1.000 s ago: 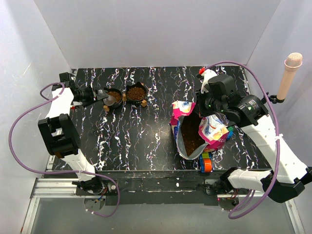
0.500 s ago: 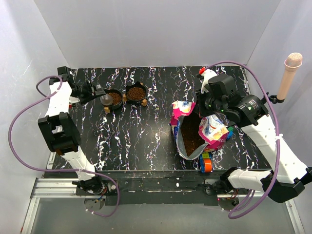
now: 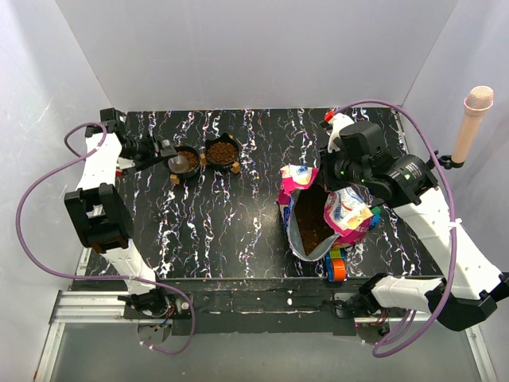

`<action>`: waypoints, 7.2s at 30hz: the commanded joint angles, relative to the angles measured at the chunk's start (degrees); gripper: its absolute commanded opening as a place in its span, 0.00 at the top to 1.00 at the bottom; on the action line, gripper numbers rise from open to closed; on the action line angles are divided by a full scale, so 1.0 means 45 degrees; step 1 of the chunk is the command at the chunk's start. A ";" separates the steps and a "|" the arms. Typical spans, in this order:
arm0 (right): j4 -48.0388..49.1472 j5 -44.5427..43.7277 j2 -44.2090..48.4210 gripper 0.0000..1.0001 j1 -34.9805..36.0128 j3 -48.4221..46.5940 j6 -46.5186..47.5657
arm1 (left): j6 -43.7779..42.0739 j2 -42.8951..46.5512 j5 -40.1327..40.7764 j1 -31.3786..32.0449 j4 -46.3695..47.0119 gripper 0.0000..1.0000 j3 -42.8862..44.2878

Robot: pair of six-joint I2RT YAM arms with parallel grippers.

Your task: Serve the pet food

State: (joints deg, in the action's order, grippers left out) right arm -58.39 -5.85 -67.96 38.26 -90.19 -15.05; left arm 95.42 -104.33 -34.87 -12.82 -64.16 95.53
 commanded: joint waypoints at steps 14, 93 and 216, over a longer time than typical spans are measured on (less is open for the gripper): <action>0.2077 0.0518 0.0689 0.99 -0.0026 -0.0758 -0.0504 | -0.4616 0.3336 0.2122 0.2045 0.1814 1.00 -0.0384; 0.1530 0.0848 -0.2612 0.99 -0.0123 -0.5875 -0.1090 | -0.9133 0.4964 1.0544 1.5153 0.0780 0.16 -0.1090; 0.6687 0.0558 0.5045 0.99 0.2826 0.5453 0.5432 | -0.1043 0.5762 1.0364 0.9549 -0.1566 0.83 0.0100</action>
State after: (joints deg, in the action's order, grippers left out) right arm -31.64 -1.30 -47.27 51.40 -61.84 7.38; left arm 95.11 -82.52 9.26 31.44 -74.85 95.70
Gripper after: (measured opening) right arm 0.029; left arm 0.433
